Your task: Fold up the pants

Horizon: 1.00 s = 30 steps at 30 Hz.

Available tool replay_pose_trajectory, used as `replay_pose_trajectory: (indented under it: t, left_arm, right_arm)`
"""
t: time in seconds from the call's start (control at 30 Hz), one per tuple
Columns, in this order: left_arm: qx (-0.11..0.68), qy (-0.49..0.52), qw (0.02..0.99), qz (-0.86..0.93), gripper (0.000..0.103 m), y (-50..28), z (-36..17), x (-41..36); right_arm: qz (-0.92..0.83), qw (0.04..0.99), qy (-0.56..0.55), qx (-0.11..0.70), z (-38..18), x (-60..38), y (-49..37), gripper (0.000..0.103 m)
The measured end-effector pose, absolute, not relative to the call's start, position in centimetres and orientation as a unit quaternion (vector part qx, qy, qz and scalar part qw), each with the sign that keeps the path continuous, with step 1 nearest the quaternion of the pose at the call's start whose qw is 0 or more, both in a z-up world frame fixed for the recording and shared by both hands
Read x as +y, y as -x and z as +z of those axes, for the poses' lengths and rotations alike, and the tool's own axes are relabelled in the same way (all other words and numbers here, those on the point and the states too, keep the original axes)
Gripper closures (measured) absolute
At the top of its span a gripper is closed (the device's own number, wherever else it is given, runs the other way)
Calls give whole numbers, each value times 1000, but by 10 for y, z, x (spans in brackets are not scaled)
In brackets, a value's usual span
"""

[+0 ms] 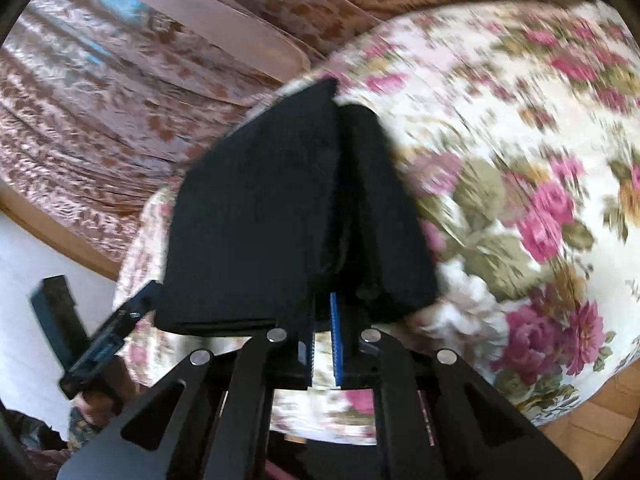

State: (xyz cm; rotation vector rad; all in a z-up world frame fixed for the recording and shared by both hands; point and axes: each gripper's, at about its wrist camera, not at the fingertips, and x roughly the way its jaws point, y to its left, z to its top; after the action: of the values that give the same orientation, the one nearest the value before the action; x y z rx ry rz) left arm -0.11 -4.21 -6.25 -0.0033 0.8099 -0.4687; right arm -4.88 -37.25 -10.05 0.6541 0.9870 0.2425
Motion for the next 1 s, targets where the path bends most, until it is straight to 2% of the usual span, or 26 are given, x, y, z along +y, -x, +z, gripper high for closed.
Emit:
replay_pose_trajectory:
  t: [0.23,0.27,0.33,0.4,0.47,0.6,0.63,0.67,0.73,0.83,0.93,0.97,1.0]
  left_arm:
    - [388,-6,896,-215,45,3,-64,-45]
    - [388,-5,896,-214,45,3,-64,-45]
    - [387,-4,897,-212,45,3,-63,-45]
    - [387,-4,898,-211,45,2,-63,-44]
    - [387,-4,898,-210,45,2,-62,-44]
    - [387,-4,898,-210,45,2,-62,-43]
    - [387,-4,898,-209,45,2,-62,-43]
    - [386,-4,898,-208,45,2,-61,-42]
    - [386,-4,899,-206,45,2,-60,-41]
    - [384,-5,901,-201,41,2,-60,-40]
    - [382,-5,903,-198,41,2,-58,-39]
    - [383,-5,903,-197,41,2,-58,-38]
    - [383,-4,903,-196,41,2,-59,-38]
  right_arm:
    - [131,825,-308,456,-93,-374,52,96]
    - [134,825,-307,455,-90,-375,53,92]
    - [137,831,-301,448,-82,-376,55,89]
    - [135,837,-294,441,-73,-377,56,82]
    - [133,845,-295,425,-62,-381,55,65]
    - [127,859,-278,411,-50,-380,44,61]
    - [126,858,-272,416,-51,-377,36,58]
    - [127,857,-261,425,-54,-373,29,51]
    - [127,854,-241,443,-62,-365,15,47]
    - [130,848,-211,468,-76,-354,1,49]
    - [122,854,-171,476,-81,-344,-3,77]
    - [122,855,-170,475,-81,-345,-2,85]
    - [122,857,-167,472,-79,-345,-1,86]
